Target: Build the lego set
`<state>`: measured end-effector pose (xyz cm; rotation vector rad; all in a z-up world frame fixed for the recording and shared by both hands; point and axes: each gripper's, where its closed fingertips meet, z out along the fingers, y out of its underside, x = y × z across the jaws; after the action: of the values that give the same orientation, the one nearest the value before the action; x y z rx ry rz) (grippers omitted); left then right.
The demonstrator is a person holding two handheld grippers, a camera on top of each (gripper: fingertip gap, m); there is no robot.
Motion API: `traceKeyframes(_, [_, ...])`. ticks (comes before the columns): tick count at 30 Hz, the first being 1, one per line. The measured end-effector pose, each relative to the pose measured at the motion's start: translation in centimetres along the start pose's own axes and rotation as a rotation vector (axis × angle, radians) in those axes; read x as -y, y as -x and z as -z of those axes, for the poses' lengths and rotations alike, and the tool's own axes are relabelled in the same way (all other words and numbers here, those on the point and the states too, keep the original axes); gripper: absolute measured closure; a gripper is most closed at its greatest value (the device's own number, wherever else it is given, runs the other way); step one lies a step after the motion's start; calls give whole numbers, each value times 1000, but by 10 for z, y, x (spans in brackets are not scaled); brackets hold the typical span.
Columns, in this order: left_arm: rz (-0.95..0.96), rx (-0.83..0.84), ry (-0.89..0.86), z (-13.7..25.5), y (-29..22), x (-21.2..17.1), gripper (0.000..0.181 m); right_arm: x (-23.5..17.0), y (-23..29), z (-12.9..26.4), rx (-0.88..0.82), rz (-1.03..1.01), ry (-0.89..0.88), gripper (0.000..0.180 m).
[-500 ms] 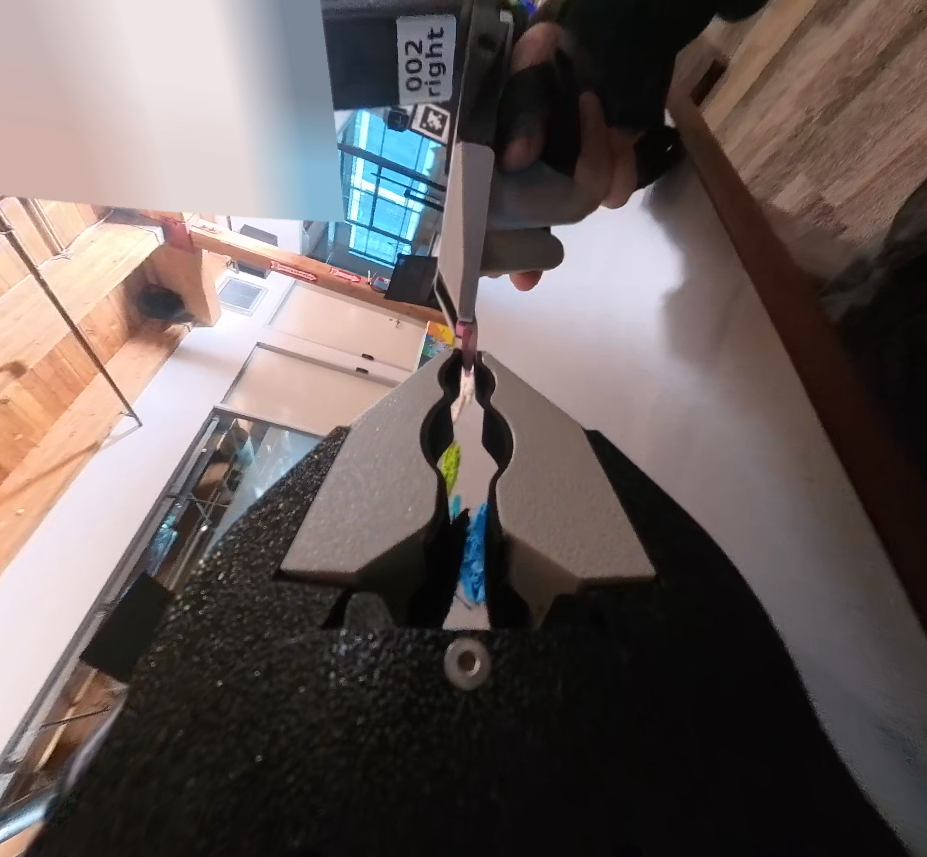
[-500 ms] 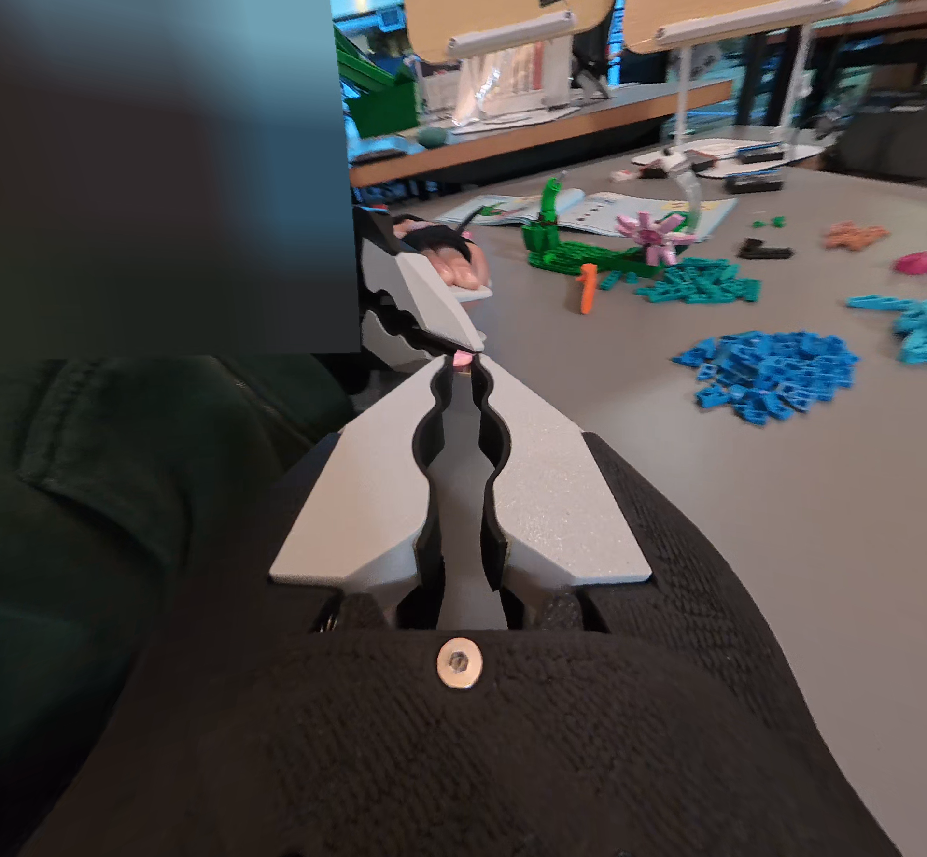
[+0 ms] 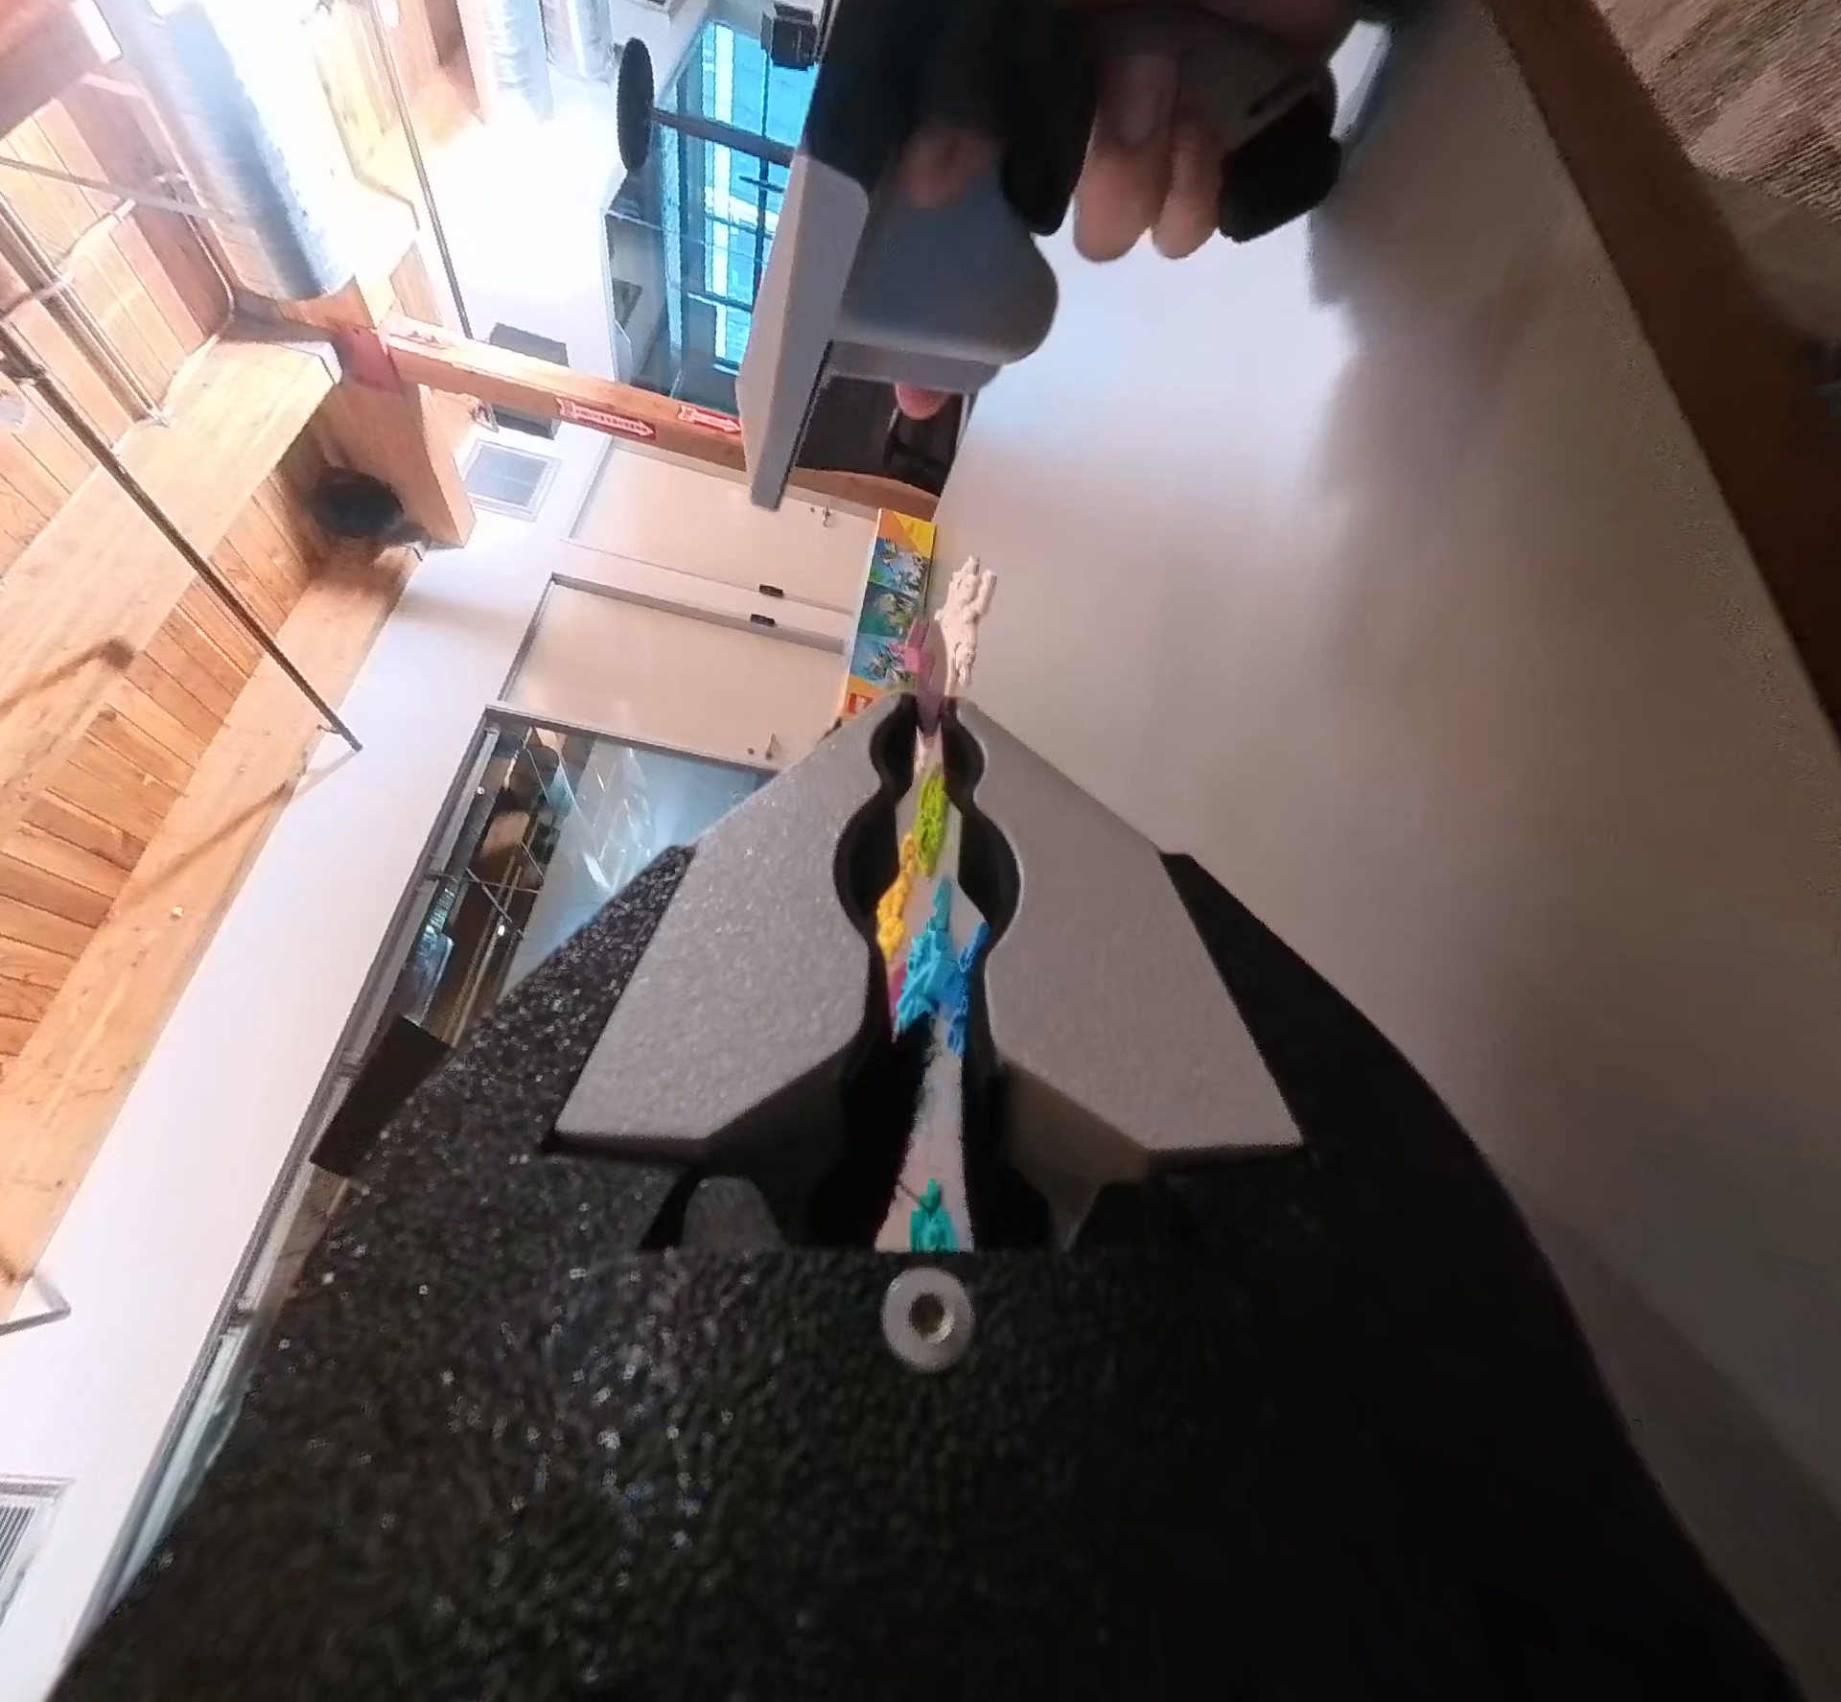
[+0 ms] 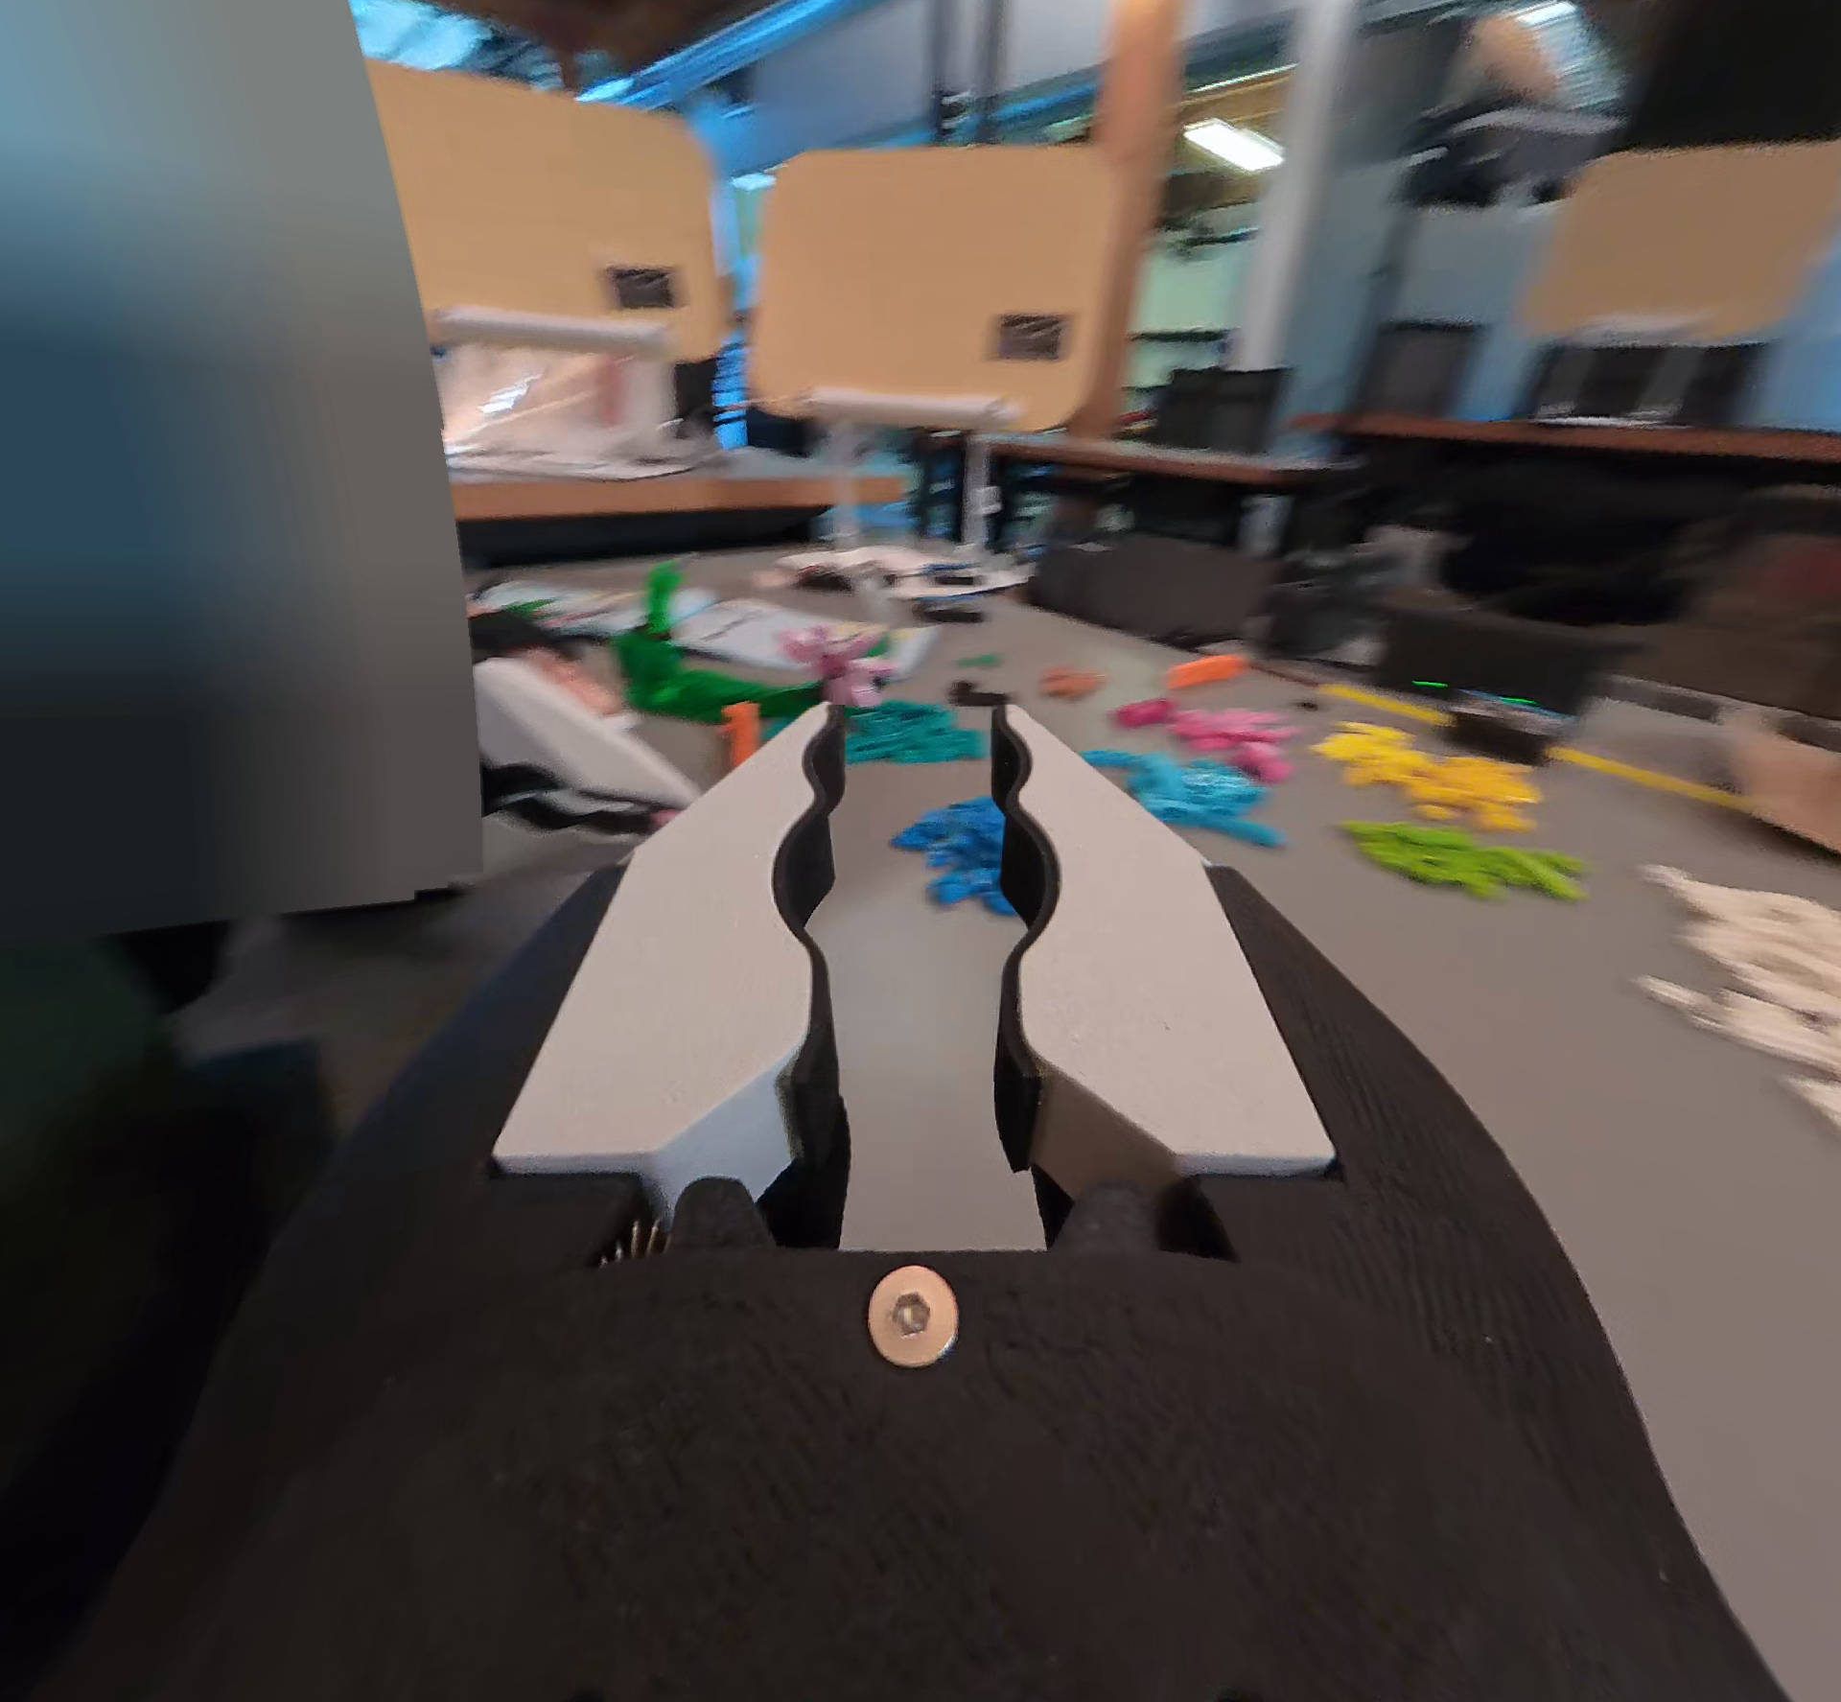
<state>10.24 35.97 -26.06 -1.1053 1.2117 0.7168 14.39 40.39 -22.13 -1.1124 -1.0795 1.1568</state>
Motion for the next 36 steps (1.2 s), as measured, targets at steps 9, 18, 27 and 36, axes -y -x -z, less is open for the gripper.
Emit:
traceKeyframes(9, [187, -21, 20, -3, 6, -13, 178, 7, -13, -6, -83, 12, -36, 157])
traceKeyframes(18, [318, -7, 21, -3, 15, -23, 178, 8, -28, -12, -96, -47, -52, 157])
traceKeyframes(27, [319, 4, 7, -3, 18, -20, 178, 8, -31, -15, -96, -55, -51, 158])
traceKeyframes(36, [315, 4, -4, -2, 20, -17, 178, 7, -31, -15, -93, -59, -49, 158])
